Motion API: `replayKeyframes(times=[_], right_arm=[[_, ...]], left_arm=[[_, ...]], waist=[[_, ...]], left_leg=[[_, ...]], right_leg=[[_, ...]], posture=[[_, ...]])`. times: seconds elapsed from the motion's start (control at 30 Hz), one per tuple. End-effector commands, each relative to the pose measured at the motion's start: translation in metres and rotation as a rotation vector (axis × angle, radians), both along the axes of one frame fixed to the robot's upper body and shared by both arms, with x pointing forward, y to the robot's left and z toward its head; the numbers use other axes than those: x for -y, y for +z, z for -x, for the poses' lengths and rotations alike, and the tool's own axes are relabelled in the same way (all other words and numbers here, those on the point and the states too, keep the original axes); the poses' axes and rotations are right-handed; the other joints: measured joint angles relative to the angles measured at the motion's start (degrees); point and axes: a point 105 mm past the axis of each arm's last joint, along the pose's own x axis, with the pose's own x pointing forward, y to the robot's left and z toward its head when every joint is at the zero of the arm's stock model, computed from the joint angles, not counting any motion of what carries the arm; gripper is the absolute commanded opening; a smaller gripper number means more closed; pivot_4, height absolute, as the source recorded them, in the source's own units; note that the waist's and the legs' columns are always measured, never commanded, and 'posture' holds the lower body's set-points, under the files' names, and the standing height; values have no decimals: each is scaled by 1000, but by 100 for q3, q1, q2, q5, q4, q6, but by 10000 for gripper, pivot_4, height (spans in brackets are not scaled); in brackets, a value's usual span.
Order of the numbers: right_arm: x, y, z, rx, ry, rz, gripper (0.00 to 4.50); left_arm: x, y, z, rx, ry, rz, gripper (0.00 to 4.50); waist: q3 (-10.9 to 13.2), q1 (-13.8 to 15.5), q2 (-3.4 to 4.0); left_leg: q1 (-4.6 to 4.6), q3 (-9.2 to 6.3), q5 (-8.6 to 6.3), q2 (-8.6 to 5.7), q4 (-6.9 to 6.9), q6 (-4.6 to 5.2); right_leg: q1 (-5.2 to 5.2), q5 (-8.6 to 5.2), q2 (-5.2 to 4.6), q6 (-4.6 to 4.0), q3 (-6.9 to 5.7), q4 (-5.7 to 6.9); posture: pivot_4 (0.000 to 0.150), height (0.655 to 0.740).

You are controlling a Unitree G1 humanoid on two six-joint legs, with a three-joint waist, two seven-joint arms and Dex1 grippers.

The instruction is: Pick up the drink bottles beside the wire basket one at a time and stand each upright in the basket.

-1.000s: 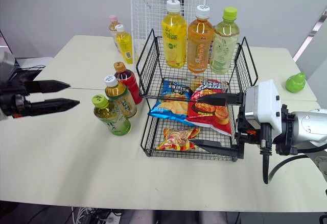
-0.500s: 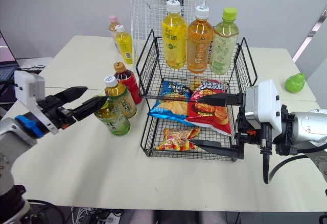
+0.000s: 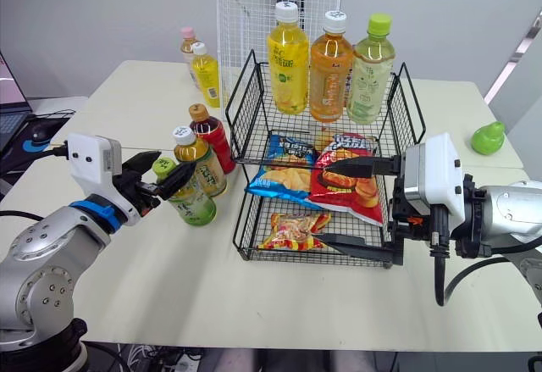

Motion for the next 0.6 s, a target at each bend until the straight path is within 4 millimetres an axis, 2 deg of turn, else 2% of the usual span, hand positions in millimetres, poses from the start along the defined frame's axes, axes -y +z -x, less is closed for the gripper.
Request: replayKeyframes(times=[0.03,0.17,0.47,0.6], right_arm=[[0,8,3,41,7,-12,45000],[1,9,1,49,-2,-18,45000],[6,20,-11,118,-59,-37,45000],[10,24,-19,133,-90,-46,45000]], left_arm=[[3,6,3,40,4,-1,25718],[2,8,5,48,-2,-15,13971],[-6,41,20,102,-177,-141,13590],[-25,87,21,77,-267,-210,13589]], waist=[[0,0,0],[0,0,0],[3,-6,-2],[9,4,-11]], left_leg=[[3,1,0,0,0,0],[27,3,-1,0,-7,0],[33,3,-2,4,-16,-1],[34,-2,-2,5,-18,-1]], right_leg=[[2,0,0,0,1,-1],[28,-1,0,0,2,-11],[28,-3,1,-2,2,-17],[26,-9,3,-10,-5,-18]], posture=[[1500,7360],[1500,7360],[1500,7360],[1500,7360]])
